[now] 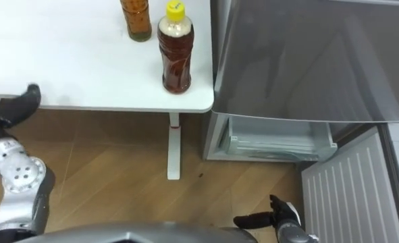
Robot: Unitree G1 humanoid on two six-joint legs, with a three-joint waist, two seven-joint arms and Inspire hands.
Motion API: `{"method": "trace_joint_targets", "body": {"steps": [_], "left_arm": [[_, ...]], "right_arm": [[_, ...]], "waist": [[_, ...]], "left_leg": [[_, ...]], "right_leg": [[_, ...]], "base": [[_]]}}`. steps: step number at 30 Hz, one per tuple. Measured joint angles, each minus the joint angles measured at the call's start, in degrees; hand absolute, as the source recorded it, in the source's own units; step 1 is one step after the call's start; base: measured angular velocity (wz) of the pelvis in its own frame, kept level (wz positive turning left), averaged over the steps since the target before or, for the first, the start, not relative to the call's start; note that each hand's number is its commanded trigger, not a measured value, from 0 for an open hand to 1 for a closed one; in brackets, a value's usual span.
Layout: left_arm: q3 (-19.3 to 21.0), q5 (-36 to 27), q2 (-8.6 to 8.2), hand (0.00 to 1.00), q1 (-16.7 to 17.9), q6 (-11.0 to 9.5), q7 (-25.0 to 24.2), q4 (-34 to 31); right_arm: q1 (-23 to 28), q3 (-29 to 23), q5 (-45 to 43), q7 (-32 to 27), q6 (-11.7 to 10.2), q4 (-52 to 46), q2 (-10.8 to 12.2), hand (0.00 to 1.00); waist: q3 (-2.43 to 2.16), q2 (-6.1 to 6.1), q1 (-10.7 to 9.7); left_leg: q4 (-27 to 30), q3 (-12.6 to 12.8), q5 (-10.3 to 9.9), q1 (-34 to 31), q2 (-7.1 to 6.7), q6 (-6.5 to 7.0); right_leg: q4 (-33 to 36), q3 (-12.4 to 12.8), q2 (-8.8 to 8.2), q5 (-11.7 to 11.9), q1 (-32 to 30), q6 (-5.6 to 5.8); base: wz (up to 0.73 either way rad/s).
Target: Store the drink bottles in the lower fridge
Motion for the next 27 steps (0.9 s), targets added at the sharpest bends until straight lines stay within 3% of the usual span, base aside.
{"method": "trace_joint_targets", "body": {"steps": [7, 12, 20, 27], "left_arm": [[-1.36, 8.40, 0.26, 0.00, -0.53, 0.01, -3.51, -12.25], [-3.17, 8.49, 0.71, 0.00, -0.75, 0.03, -7.41, -16.49], [-7.23, 8.42, 2.31, 0.00, -1.36, 0.04, -15.36, -24.61], [-9.36, 8.46, 2.35, 0.00, -3.63, 0.05, -21.73, -26.95]], "right_arm": [[-1.45, -0.23, 0.04, 0.65, -0.91, 2.27, 0.02, 0.00], [-2.21, -0.26, 0.73, 0.83, -1.88, 4.05, -0.02, 0.00], [-3.90, -0.11, 0.49, 2.58, -2.83, 6.03, -0.10, 0.00], [-4.24, -0.11, 0.47, 2.71, -3.53, 6.88, -0.49, 0.00]], "waist": [[0.21, 0.14, -1.35], [0.51, 0.31, -2.03], [0.32, 0.03, -3.35], [0.27, 1.04, -3.95]], "left_leg": [[0.01, -0.11, 0.01, 0.11, -0.01, 0.00], [0.50, -0.37, 0.01, -0.22, -0.01, 0.00], [1.00, -0.60, 0.01, -0.82, -0.02, -0.01], [0.99, -0.53, 0.01, -0.19, 0.00, -0.01]], "right_leg": [[-0.08, -0.02, -0.01, -0.01, 0.41, 0.02], [-0.15, -0.35, -0.06, -0.04, 0.50, 0.00], [-0.07, -0.51, -0.07, -0.05, -0.12, -0.04], [-0.02, -0.24, -0.02, -0.07, 0.08, -0.06]], "base": [[0.00], [0.03], [0.01], [0.00]]}}
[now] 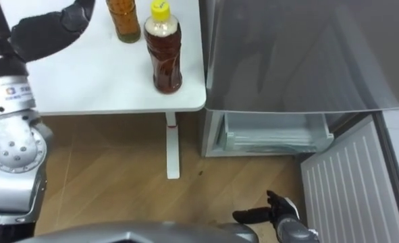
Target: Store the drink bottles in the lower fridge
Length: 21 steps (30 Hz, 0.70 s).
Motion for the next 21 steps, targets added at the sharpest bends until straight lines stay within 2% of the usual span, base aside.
{"method": "trace_joint_targets", "body": {"steps": [6, 10, 12, 14, 18, 21], "left_arm": [[-0.73, -0.78, -0.11, 0.00, -1.75, 0.06, -3.89, -0.19], [-0.83, -4.80, -0.54, 0.00, -3.63, 0.30, -6.80, -1.65], [-2.10, -7.25, -0.62, 0.00, -4.52, 0.48, -7.29, -1.65], [-3.85, -9.15, -0.63, 0.00, -4.78, 1.05, -8.20, -1.67], [-6.69, -10.22, -0.83, 0.00, -4.78, 3.54, -10.86, -1.67], [-7.74, -11.72, -1.01, 0.00, -4.79, 3.93, -12.06, -1.67]], "right_arm": [[-1.05, 0.12, 0.09, 0.44, -0.18, 1.55, 0.05, 0.00], [-1.23, 0.27, 0.10, 0.45, -0.09, 1.45, 0.23, 0.00], [-1.36, 1.23, 0.22, 0.42, 0.03, 1.40, 0.22, 0.00], [-1.38, 2.05, 0.21, 0.40, 0.07, 1.12, 0.23, 0.00], [-1.47, 2.66, 0.37, 0.30, 0.13, 1.09, 0.40, 0.00], [-1.61, 3.88, 0.78, -0.35, 0.09, 1.10, 0.36, 0.00]], "waist": [[0.01, -0.22, -0.73], [0.02, -0.46, -1.10], [0.00, -0.62, -1.18], [-0.13, -0.95, -1.24], [-0.19, -1.33, -1.38], [-0.19, -1.28, -1.55]], "left_leg": [[-0.04, 0.15, 0.00, 0.10, -0.04, 0.00], [-0.03, 0.35, 0.00, 0.05, -0.03, 0.00], [-0.04, 0.35, 0.00, 0.02, -0.03, 0.00], [-0.04, 0.35, 0.00, -0.12, -0.02, 0.00], [-0.04, 0.38, 0.00, -0.17, -0.02, 0.00], [-0.04, 0.50, 0.00, -0.16, 0.01, 0.00]], "right_leg": [[0.10, 0.37, 0.02, 0.00, -0.16, 0.00], [0.14, 0.59, 0.06, 0.00, -0.32, 0.00], [0.12, 0.56, 0.05, 0.00, -0.31, 0.00], [0.11, 0.58, 0.05, 0.00, -0.19, 0.00], [0.07, 0.73, 0.08, 0.01, -0.13, 0.00], [0.08, 1.07, 0.13, 0.02, 0.03, -0.01]], "base": [[-0.01], [0.00], [0.00], [0.00], [0.00], [-0.01]]}}
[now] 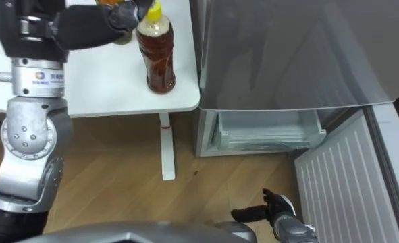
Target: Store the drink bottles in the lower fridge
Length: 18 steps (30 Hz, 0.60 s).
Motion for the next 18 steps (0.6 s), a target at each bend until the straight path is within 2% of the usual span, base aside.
{"method": "trace_joint_targets", "body": {"steps": [4, 8, 12, 18], "left_arm": [[-0.63, -2.95, -0.04, 0.00, 0.00, 0.30, -1.22, 0.00], [-0.83, -5.02, 0.64, 0.00, 0.00, 0.56, -2.39, 0.06], [-1.31, -5.16, 0.98, 0.00, 0.01, 0.72, -3.84, 0.94], [-1.80, -5.15, 0.94, 0.00, 0.02, 2.62, -7.55, 2.06]], "right_arm": [[-0.28, 0.68, -0.02, -0.22, 0.00, -0.11, -0.01, 0.00], [-0.23, 0.68, 0.02, -0.31, 0.00, -0.31, -0.01, 0.00], [-0.25, 0.76, 0.22, -0.47, 0.00, -0.31, -0.02, 0.00], [-0.05, 0.75, 0.44, -0.44, 0.06, -1.11, -0.02, 0.00]], "waist": [[-0.01, 0.04, -0.68], [0.05, 0.06, -0.90], [0.28, 0.09, -0.85], [0.51, 0.05, -0.84]], "left_leg": [[0.00, 0.17, 0.00, 0.03, 0.00, 0.00], [0.00, 0.25, 0.00, 0.06, 0.00, 0.00], [0.00, 0.23, 0.00, 0.41, 0.00, 0.00], [0.00, 0.29, 0.00, 0.27, 0.00, 0.00]], "right_leg": [[0.01, 0.04, 0.00, 0.00, 0.01, 0.00], [0.03, 0.08, 0.01, -0.01, -0.06, 0.01], [0.05, 0.22, 0.01, 0.00, -0.08, 0.01], [0.07, 0.15, 0.02, 0.00, -0.19, 0.01]], "base": [[0.00], [0.00], [0.00], [0.00]]}}
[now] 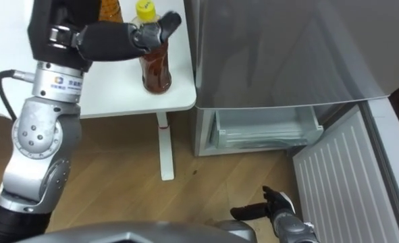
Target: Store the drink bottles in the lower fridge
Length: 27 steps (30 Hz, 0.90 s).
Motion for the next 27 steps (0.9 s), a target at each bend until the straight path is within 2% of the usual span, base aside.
{"method": "trace_joint_targets", "body": {"steps": [14, 19, 24, 27], "left_arm": [[-0.23, 0.05, 0.00, 0.00, 0.05, 0.19, -1.55, 0.21], [-0.26, 0.05, -0.20, 0.00, 1.43, 0.26, -1.54, 3.54], [-0.21, 0.05, -0.23, 0.00, 2.24, 0.26, -1.54, 3.55], [-0.39, 0.13, -0.30, 0.00, 2.23, 0.26, -1.56, 3.54]], "right_arm": [[0.31, -0.05, 0.03, -0.03, -0.03, -0.25, -0.03, 0.00], [0.35, -0.17, 0.01, -0.14, -0.03, -0.09, -0.03, 0.00], [0.37, -0.19, 0.00, -0.06, -0.03, -0.08, -0.02, 0.00], [0.53, -0.11, 0.01, -0.06, -0.02, -0.16, -0.02, 0.00]], "waist": [[-0.08, 0.09, -0.01], [-0.24, 0.29, -0.07], [-0.30, 0.20, 0.02], [-0.53, 0.13, 0.01]], "left_leg": [[0.00, 0.01, 0.00, 0.11, 0.01, 0.00], [0.01, 0.01, 0.00, 0.07, 0.01, 0.00], [0.01, -0.02, 0.00, 0.05, 0.01, 0.00], [0.01, -0.02, 0.00, 0.06, 0.01, 0.00]], "right_leg": [[-0.04, 0.08, 0.03, 0.00, 0.17, 0.00], [-0.01, 0.03, 0.03, 0.00, 0.36, -0.01], [0.06, -0.01, 0.02, 0.01, 0.26, -0.01], [0.06, -0.03, 0.02, 0.01, 0.25, -0.01]], "base": [[0.00], [0.00], [0.00], [0.00]]}}
